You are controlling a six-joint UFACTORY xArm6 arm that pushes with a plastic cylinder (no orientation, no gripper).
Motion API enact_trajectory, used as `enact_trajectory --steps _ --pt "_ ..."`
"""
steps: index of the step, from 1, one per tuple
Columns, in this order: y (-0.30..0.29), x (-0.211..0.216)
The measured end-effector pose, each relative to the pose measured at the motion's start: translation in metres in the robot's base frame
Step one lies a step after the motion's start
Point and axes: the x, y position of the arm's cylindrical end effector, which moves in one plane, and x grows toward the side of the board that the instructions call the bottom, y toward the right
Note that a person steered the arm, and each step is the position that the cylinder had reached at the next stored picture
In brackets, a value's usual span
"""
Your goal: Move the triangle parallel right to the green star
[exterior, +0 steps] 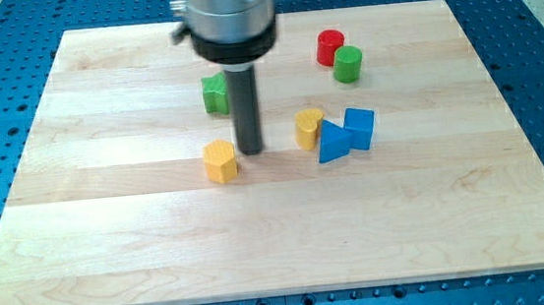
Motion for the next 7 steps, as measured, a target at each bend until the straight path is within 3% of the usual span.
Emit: enact_trajectory --steps 2,4,5,6,7 --pt "0.016 0.037" --pt "0.016 0.039" --pt "0.041 0.040" --pt "0.108 0.040" --pt "0.126 0.018"
